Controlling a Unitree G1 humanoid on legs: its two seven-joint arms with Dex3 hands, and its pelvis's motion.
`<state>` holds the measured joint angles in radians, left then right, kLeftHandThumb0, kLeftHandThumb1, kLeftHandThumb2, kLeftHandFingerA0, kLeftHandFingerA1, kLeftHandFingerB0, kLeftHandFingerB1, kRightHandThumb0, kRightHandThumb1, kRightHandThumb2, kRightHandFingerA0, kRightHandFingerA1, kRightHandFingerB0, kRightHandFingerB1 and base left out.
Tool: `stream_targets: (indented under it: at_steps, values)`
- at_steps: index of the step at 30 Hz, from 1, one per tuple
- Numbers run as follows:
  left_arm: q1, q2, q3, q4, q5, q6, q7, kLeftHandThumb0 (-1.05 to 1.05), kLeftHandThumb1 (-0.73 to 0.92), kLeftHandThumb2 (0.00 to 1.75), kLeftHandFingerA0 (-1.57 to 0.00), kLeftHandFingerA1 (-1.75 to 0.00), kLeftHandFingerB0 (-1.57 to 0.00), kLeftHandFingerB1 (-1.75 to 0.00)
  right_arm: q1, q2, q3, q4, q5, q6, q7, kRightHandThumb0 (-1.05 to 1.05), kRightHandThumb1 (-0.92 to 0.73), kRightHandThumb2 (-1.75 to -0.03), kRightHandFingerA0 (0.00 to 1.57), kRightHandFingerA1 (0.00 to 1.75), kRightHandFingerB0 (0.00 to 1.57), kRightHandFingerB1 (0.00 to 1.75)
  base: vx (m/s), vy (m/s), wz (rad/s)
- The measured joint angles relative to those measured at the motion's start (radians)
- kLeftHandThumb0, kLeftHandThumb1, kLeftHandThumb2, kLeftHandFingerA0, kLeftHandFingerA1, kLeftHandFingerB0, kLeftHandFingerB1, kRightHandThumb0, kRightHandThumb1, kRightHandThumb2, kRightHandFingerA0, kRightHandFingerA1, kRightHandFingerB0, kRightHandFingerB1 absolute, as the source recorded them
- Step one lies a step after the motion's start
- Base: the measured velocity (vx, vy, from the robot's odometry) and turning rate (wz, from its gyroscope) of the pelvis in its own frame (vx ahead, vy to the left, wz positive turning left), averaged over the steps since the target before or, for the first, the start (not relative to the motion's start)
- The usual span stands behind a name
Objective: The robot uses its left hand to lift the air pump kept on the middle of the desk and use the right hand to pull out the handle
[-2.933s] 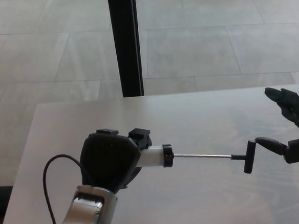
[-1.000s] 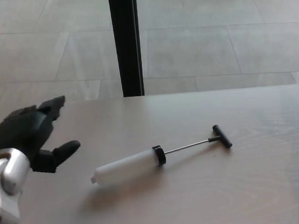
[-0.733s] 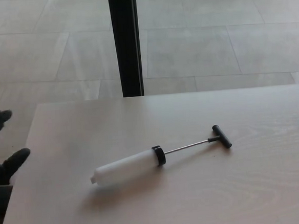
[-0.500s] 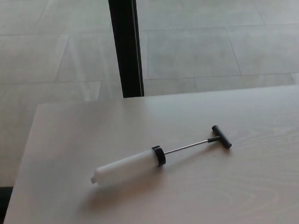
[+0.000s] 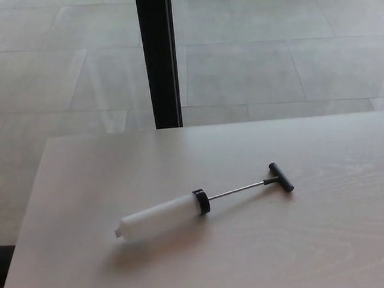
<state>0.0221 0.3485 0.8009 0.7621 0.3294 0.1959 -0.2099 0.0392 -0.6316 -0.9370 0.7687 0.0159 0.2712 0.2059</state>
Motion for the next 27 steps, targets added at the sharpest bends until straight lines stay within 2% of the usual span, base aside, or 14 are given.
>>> stream_targets:
  at_steps: [1, 2, 6, 7, 10, 11, 15, 18, 19, 20, 21, 25, 26, 27]
  values:
    - [0.002, -0.005, 0.012, 0.009, -0.006, 0.002, 0.003, -0.58, 0.52, 0.92, -0.21, -0.62, -0.28, -0.55, 0.000, 0.006, -0.010, 0.009, 0.004, -0.003, -0.003, -0.66, -0.80, -0.62, 0.18, 0.54, 0.18, 0.32, 0.00, 0.000, 0.00]
    - [0.003, -0.012, 0.041, 0.047, -0.026, 0.003, 0.009, -0.59, 0.68, 0.61, -0.32, -0.74, -0.33, -0.48, -0.001, 0.026, -0.031, 0.026, 0.017, -0.010, -0.014, -0.67, -0.80, -0.63, 0.18, 0.56, 0.18, 0.33, 0.00, 0.000, 0.00]
    - [0.001, -0.015, 0.112, 0.176, -0.081, 0.005, 0.038, -0.61, 0.72, 0.61, -0.38, -0.75, -0.35, -0.51, -0.023, 0.107, -0.093, 0.072, 0.058, -0.027, -0.050, -0.66, -0.81, -0.63, 0.19, 0.55, 0.20, 0.32, 0.00, 0.000, 0.00]
    - [0.000, -0.016, 0.130, 0.207, -0.097, 0.006, 0.048, -0.65, 0.66, 0.62, -0.42, -0.79, -0.06, -0.50, -0.031, 0.132, -0.105, 0.084, 0.070, -0.032, -0.061, -0.70, -0.81, -0.65, 0.20, 0.55, 0.19, 0.33, 0.00, 0.000, 0.00]
    - [-0.007, -0.017, 0.172, 0.268, -0.135, 0.006, 0.082, -0.58, 0.71, 0.62, -0.48, -0.80, -0.35, -0.56, -0.045, 0.188, -0.120, 0.089, 0.094, -0.040, -0.081, -0.68, -0.79, -0.64, 0.16, 0.54, 0.19, 0.33, 0.00, 0.000, 0.00]
    - [-0.008, -0.017, 0.176, 0.274, -0.140, 0.006, 0.086, -0.58, 0.70, 0.61, -0.47, -0.92, -0.16, -0.51, -0.046, 0.193, -0.122, 0.089, 0.097, -0.041, -0.083, -0.66, -0.79, -0.63, 0.14, 0.51, 0.20, 0.32, 0.00, 0.000, 0.00]
    - [-0.012, -0.015, 0.209, 0.346, -0.196, 0.006, 0.127, -0.59, 0.75, 0.62, -0.43, -0.88, -0.30, -0.57, -0.053, 0.248, -0.123, 0.085, 0.126, -0.071, -0.107, -0.69, -0.76, -0.63, 0.21, 0.52, 0.21, 0.32, 0.00, 0.000, 0.00]
    - [-0.021, -0.003, 0.215, 0.390, -0.243, 0.006, 0.152, -0.58, 0.73, 0.63, -0.44, -0.86, -0.03, -0.35, -0.051, 0.276, -0.104, 0.078, 0.145, -0.107, -0.121, -0.70, -0.75, -0.63, 0.23, 0.51, 0.20, 0.31, 0.00, 0.000, 0.00]
    - [-0.026, 0.003, 0.215, 0.401, -0.258, 0.005, 0.159, -0.57, 0.73, 0.61, -0.44, -0.88, -0.25, -0.59, -0.050, 0.280, -0.094, 0.077, 0.150, -0.119, -0.125, -0.68, -0.76, -0.63, 0.24, 0.47, 0.22, 0.30, 0.00, 0.000, 0.00]
    - [-0.031, 0.008, 0.214, 0.410, -0.270, 0.004, 0.166, -0.58, 0.72, 0.61, -0.45, -0.87, -0.27, -0.59, -0.050, 0.282, -0.086, 0.077, 0.153, -0.128, -0.128, -0.71, -0.60, -0.95, 0.23, 0.57, 0.16, 0.44, 0.00, 0.000, 0.00]
    - [-0.036, 0.014, 0.213, 0.418, -0.281, 0.004, 0.171, -0.58, 0.74, 0.62, -0.44, -0.81, -0.34, -0.57, -0.050, 0.283, -0.077, 0.077, 0.156, -0.136, -0.132, -0.69, -0.60, -0.95, 0.25, 0.58, 0.14, 0.44, 0.00, 0.000, 0.00]
    - [-0.049, 0.039, 0.191, 0.435, -0.334, 0.003, 0.192, -0.59, 0.75, 0.62, -0.41, -0.75, -0.14, -0.50, -0.047, 0.293, -0.044, 0.077, 0.182, -0.177, -0.145, -0.71, -0.58, -0.95, 0.26, 0.60, 0.13, 0.45, 0.00, 0.000, 0.00]
    - [-0.049, 0.042, 0.187, 0.436, -0.339, 0.003, 0.192, -0.60, 0.60, 0.94, -0.43, -0.74, -0.20, -0.56, -0.046, 0.295, -0.041, 0.076, 0.186, -0.181, -0.146, -0.70, -0.75, -0.63, 0.31, 0.55, 0.21, 0.32, 0.00, 0.000, 0.00]
    - [-0.048, 0.052, 0.170, 0.436, -0.357, -0.002, 0.199, -0.58, 0.75, 0.62, -0.43, -0.78, -0.28, -0.52, -0.037, 0.306, -0.029, 0.070, 0.198, -0.196, -0.148, -0.71, -0.58, -0.94, 0.26, 0.59, 0.11, 0.44, 0.00, 0.000, 0.00]
